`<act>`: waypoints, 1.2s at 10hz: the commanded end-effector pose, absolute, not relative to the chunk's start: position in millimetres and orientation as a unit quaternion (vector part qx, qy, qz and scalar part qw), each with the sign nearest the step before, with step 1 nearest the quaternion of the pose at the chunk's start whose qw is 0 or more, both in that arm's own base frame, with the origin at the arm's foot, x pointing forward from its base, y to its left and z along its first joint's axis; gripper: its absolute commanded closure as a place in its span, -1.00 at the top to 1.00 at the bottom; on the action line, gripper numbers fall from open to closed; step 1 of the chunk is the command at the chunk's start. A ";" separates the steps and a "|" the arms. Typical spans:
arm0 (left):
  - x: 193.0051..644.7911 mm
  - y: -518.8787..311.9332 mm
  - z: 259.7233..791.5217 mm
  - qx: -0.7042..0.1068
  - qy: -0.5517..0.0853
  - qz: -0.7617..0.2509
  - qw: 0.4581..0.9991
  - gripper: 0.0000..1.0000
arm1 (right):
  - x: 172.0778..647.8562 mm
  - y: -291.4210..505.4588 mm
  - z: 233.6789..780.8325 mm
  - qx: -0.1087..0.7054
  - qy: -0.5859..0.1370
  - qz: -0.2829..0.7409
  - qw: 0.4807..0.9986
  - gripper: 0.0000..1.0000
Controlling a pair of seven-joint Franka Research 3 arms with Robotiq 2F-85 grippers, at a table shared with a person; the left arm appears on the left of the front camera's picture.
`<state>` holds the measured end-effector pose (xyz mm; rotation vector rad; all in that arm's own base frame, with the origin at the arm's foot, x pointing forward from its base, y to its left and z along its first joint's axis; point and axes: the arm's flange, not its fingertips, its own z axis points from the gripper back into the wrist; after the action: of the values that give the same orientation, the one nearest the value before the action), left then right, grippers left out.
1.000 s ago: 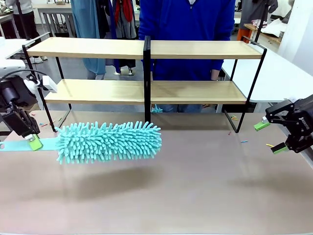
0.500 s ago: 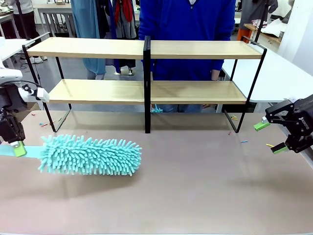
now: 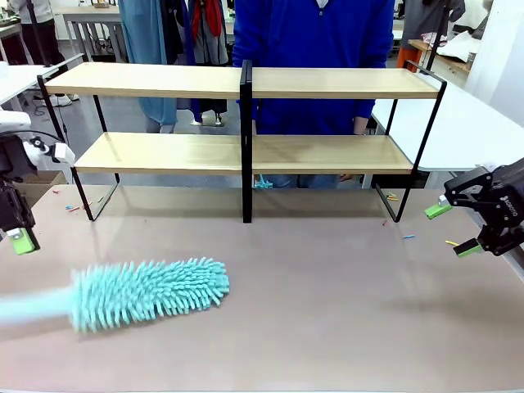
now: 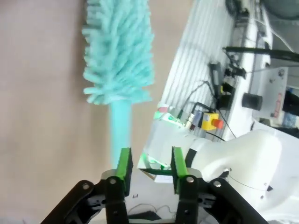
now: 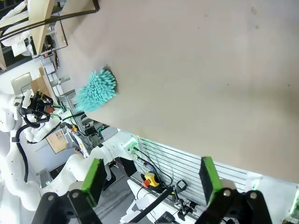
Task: Clean the shelves.
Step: Place the Duster on the table.
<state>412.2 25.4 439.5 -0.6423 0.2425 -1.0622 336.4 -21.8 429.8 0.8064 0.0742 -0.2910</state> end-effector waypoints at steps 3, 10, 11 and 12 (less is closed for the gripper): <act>407.6 75.2 484.4 -0.244 0.016 -0.400 0.883 1.00 | 335.4 -23.8 429.9 0.401 0.038 -0.134 0.905 1.00; 391.9 77.9 522.4 -0.614 -0.073 -0.292 0.730 1.00 | 312.0 -31.7 510.7 0.618 0.171 -0.188 0.744 1.00; 392.5 81.0 522.1 -0.622 -0.072 -0.265 0.733 1.00 | 306.8 -34.9 519.3 0.622 0.150 -0.168 0.750 1.00; 391.7 85.0 524.0 -0.648 -0.068 -0.230 0.723 1.00 | 301.0 -38.1 530.6 0.633 0.134 -0.131 0.751 1.00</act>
<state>389.6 81.4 514.7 -1.3859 -0.1617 -0.6044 302.7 -32.3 528.2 1.3504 0.3355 -0.3509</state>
